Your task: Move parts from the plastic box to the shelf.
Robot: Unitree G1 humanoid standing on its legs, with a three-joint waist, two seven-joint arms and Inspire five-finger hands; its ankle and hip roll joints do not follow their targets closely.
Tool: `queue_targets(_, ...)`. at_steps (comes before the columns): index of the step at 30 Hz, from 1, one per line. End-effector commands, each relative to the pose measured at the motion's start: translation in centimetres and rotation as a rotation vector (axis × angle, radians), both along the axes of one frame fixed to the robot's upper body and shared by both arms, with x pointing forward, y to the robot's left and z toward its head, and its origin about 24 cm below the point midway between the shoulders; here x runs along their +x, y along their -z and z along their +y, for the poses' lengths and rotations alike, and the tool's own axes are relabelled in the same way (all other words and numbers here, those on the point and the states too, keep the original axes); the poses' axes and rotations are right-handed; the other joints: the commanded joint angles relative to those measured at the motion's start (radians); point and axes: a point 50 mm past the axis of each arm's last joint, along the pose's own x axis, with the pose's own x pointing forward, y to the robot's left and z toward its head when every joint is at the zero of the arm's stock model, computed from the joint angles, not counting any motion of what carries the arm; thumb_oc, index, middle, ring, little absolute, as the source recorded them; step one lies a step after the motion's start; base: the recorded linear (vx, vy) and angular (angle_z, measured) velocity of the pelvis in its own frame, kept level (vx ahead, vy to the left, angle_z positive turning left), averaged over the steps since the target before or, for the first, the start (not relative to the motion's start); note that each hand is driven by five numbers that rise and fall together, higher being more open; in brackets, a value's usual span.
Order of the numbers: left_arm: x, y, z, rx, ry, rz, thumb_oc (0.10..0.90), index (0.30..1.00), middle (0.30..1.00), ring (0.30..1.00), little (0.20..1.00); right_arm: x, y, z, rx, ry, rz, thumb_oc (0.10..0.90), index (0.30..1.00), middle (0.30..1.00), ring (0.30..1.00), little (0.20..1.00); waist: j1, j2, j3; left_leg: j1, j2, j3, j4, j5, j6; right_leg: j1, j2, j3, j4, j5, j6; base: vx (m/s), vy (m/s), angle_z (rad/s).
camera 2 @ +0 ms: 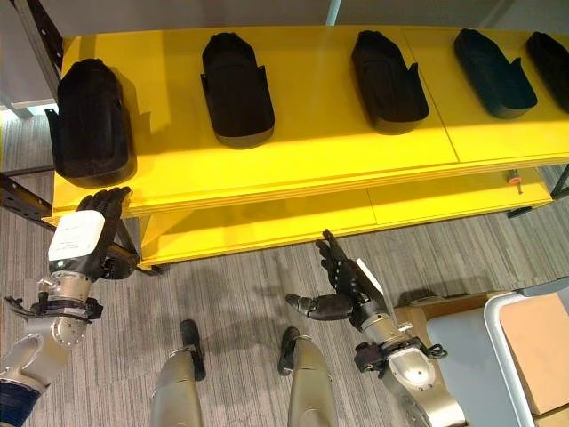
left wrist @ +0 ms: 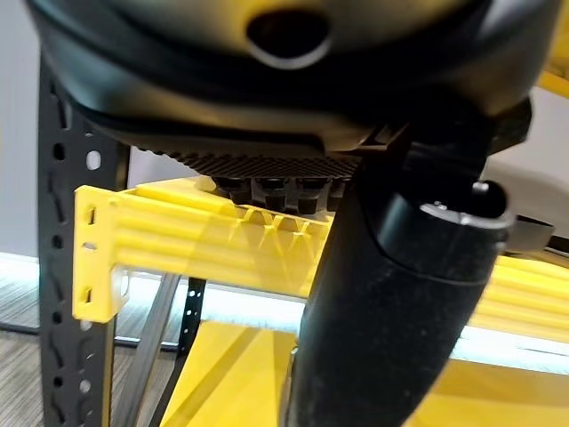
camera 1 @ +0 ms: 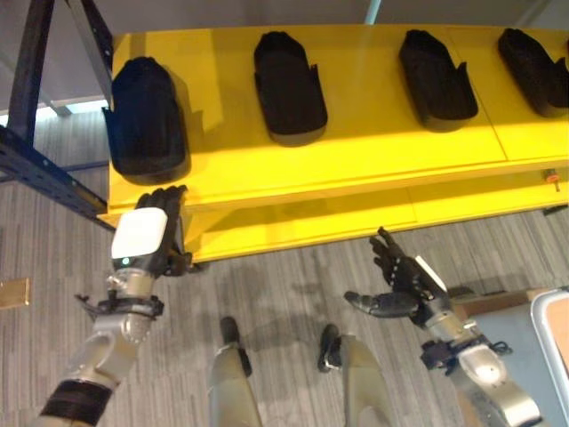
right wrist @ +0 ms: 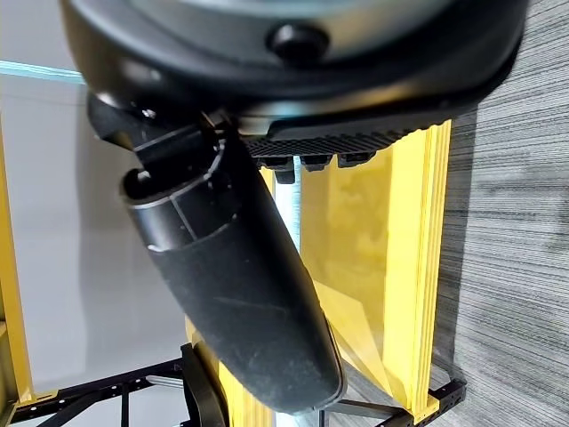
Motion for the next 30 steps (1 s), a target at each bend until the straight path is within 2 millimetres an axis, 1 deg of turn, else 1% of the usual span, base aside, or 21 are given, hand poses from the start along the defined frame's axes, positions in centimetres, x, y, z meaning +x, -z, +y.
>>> queue_targets(1,0.9,-4.4,-0.2,0.068,0.043,-0.177,0.900,1.000,1.000,1.000,1.000,0.9,-3.3,-0.2,0.015,-0.019,-0.186,0.900,1.000,1.000,1.000,1.000,-0.033,0.023,-0.071,0.041,0.044,-0.053,0.069,-0.063,-0.004,0.012,-0.038,0.094,-0.190,0.265,0.086,0.00,0.000,0.00)
queue_targets(14,1.3,-3.8,0.9,0.095,-0.003,-0.119,0.900,1.000,1.000,1.000,1.000,0.9,-3.2,-0.3,0.007,-0.023,-0.179,0.900,1.000,1.000,1.000,1.000,-0.039,0.024,-0.074,0.037,0.051,-0.053,0.075,-0.065,-0.008,0.007,-0.031,0.098,-0.181,0.257,0.085,0.00,0.000,0.00)
queue_targets(16,1.5,-3.3,1.2,0.089,-0.016,-0.090,0.900,1.000,1.000,1.000,1.000,0.8,-3.2,-0.2,0.011,-0.025,-0.178,0.900,1.000,1.000,1.000,1.000,-0.041,0.023,-0.075,0.034,0.051,-0.053,0.076,-0.065,-0.009,0.003,-0.030,0.102,-0.182,0.257,0.085,0.00,0.000,0.00)
queue_targets(19,1.5,-3.0,1.3,0.081,-0.023,-0.079,0.900,1.000,1.000,1.000,1.000,0.8,-3.2,-0.3,0.014,-0.022,-0.178,0.900,1.000,1.000,1.000,1.000,-0.042,0.023,-0.075,0.030,0.051,-0.052,0.079,-0.065,-0.008,-0.002,-0.031,0.102,-0.179,0.257,0.085,0.00,0.000,0.00)
queue_targets(30,1.8,-2.6,2.3,0.091,-0.059,-0.040,0.900,1.000,1.000,1.000,1.000,0.8,-3.3,-0.4,0.008,-0.027,-0.183,0.900,1.000,1.000,1.000,1.000,-0.047,0.020,-0.077,0.020,0.051,-0.051,0.087,-0.066,-0.008,-0.012,-0.030,0.102,-0.172,0.257,0.088,0.00,0.001,0.00)
